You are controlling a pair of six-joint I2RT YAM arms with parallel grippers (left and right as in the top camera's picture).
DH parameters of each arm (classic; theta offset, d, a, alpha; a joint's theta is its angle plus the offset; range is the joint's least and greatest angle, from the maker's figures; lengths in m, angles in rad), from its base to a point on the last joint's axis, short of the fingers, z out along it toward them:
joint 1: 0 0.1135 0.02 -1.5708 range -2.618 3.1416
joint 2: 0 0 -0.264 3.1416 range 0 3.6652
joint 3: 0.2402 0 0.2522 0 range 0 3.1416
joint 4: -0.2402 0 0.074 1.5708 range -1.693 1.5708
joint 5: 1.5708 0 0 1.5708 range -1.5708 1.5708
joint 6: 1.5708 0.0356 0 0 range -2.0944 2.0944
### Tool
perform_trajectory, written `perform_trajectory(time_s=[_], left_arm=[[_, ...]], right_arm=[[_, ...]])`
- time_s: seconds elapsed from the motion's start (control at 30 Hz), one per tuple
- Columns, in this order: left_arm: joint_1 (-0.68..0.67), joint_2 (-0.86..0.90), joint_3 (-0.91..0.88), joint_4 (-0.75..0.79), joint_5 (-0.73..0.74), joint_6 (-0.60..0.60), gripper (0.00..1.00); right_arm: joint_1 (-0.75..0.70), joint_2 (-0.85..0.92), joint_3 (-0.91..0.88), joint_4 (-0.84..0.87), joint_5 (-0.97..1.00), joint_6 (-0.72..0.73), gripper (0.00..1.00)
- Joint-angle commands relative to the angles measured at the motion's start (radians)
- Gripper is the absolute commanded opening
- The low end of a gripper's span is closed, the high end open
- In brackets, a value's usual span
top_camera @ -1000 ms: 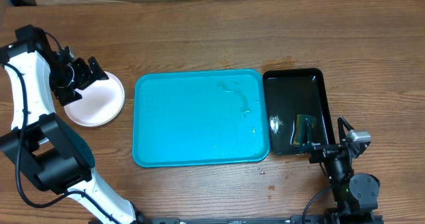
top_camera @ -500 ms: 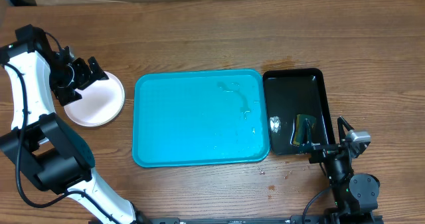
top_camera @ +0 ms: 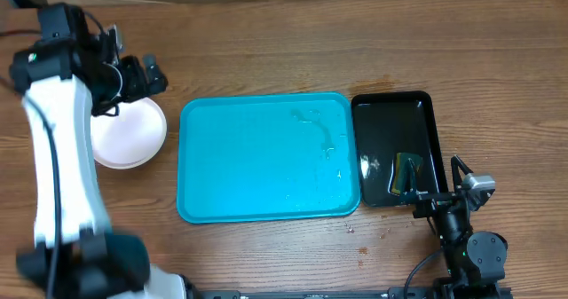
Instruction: Clean dirty plates on tray and stack at the side
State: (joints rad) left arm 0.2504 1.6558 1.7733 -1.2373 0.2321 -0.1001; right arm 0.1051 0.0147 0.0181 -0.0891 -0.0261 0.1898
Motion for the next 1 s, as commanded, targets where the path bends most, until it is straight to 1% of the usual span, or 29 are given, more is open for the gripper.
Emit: perform_trajectory(time_s=[0.0, 0.17, 0.33, 0.4, 0.5, 0.67, 0.8, 0.9, 0.97], left_arm=[[-0.011, -0.191, 0.006, -0.004, -0.004, 0.014, 1.0], [-0.064, -0.42, 0.006, -0.004, -0.004, 0.015, 1.0], [-0.2, -0.621, 0.003, -0.006, -0.007, 0.021, 1.0], [-0.241, -0.698, -0.01, -0.005, -0.069, 0.065, 1.0], [-0.254, -0.811, -0.064, -0.008, -0.083, 0.067, 1.0], [-0.254, -1.025, -0.254, -0.024, -0.083, 0.067, 1.0], [-0.254, -1.201, -0.452, -0.012, -0.082, 0.067, 1.0], [-0.253, -1.332, -0.618, 0.077, -0.076, 0.063, 1.0], [-0.25, -1.414, -0.735, 0.209, -0.063, 0.037, 1.0]], right_arm=[[-0.003, -0.012, -0.01, 0.007, -0.005, -0.005, 1.0], [-0.003, -0.012, -0.01, 0.007, -0.005, -0.005, 1.0], [-0.003, -0.012, -0.01, 0.007, -0.005, -0.005, 1.0], [-0.003, -0.012, -0.01, 0.007, -0.005, -0.005, 1.0], [-0.003, -0.012, -0.01, 0.007, -0.005, -0.005, 1.0], [-0.003, -0.012, -0.01, 0.007, -0.005, -0.005, 1.0], [-0.003, -0.012, -0.01, 0.007, -0.005, -0.005, 1.0], [-0.003, -0.012, -0.01, 0.007, -0.005, -0.005, 1.0], [-0.003, -0.012, -0.01, 0.007, -0.005, -0.004, 1.0]])
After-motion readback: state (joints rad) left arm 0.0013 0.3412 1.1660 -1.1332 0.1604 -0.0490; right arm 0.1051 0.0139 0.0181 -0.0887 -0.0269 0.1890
